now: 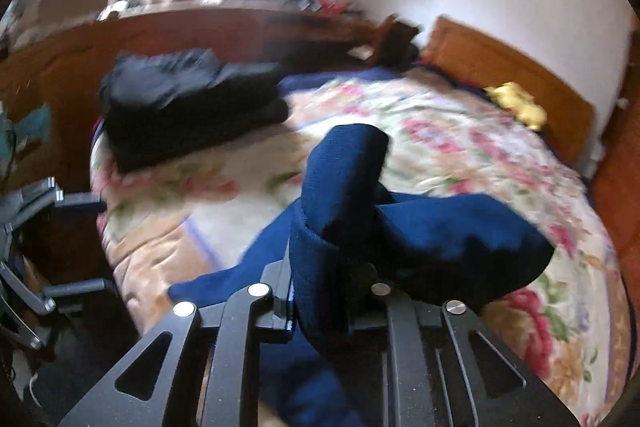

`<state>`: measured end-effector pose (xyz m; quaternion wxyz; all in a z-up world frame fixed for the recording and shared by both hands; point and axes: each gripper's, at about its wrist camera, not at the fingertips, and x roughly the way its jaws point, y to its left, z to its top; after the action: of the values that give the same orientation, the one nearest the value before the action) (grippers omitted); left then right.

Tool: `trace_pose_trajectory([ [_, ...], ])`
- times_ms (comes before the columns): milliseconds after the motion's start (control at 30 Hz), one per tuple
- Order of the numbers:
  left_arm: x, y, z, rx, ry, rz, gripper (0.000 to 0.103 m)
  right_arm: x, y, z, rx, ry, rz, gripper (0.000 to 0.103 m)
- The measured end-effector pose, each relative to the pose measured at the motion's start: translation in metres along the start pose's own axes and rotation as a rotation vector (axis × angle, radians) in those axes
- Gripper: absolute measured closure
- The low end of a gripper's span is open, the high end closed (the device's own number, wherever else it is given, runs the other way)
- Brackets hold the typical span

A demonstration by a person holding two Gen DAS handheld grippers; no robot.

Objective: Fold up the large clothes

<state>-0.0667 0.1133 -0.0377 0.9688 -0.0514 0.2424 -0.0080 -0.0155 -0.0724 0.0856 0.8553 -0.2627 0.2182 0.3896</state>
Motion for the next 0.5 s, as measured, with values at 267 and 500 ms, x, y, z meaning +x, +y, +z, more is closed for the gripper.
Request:
trace_pose_trajectory([
  [267,0.006,0.015,-0.006,-0.029,0.016,-0.001,0.023,0.007,-0.005,0.008,0.032,-0.006,0.146,0.035],
  [500,0.012,0.007,-0.007,-0.011,0.015,-0.023,0.023,-0.031,-0.075,-0.011,0.128,-0.125,-0.018,0.035],
])
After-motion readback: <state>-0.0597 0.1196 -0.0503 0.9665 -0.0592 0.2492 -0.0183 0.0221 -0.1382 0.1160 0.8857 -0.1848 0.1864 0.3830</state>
